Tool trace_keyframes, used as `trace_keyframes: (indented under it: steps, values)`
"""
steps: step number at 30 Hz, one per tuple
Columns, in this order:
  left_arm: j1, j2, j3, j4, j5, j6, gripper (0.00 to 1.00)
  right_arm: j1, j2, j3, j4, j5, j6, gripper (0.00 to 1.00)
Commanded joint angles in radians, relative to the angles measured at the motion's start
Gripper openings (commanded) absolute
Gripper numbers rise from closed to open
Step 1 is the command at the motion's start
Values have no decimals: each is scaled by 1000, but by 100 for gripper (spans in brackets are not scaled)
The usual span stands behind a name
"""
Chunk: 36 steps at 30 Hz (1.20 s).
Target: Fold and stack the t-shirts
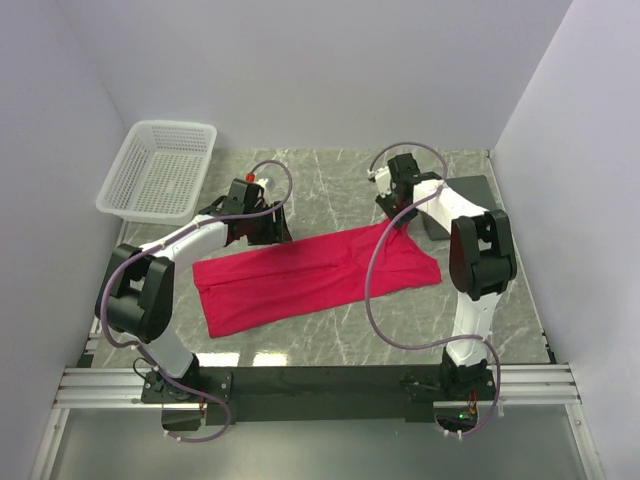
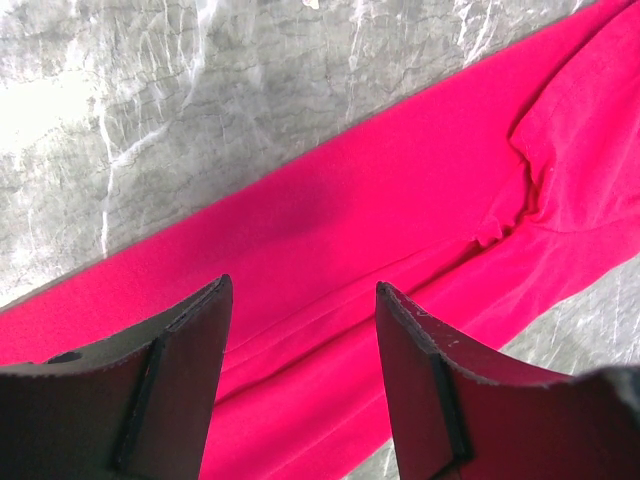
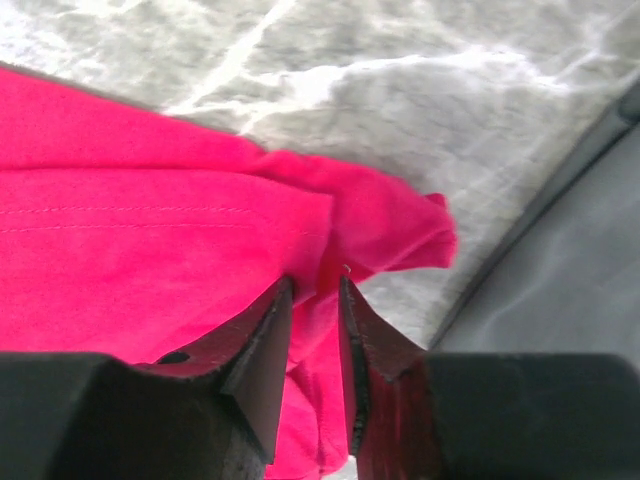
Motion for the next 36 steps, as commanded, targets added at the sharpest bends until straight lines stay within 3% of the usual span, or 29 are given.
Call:
trace_keyframes:
  steps: [1, 7, 17, 22, 28, 36]
  values:
    - [4, -40, -7, 39, 6, -5, 64, -26, -20, 57, -3, -68, 16, 29]
    - [4, -34, 4, 37, 12, -2, 64, -71, -1, 103, -59, -218, 38, 21]
    - [4, -11, 25, 40, 53, 27, 64, -128, -22, 166, -186, -482, -11, 23]
    - [-10, 75, 163, -18, 118, 121, 64, -198, -53, 152, -253, -727, -19, 27]
    - [-50, 258, 364, -67, 198, 277, 64, -238, -128, 60, -261, -738, -37, 30]
    - [-119, 468, 587, -162, 196, 440, 64, -324, -231, -73, -208, -783, -5, 31]
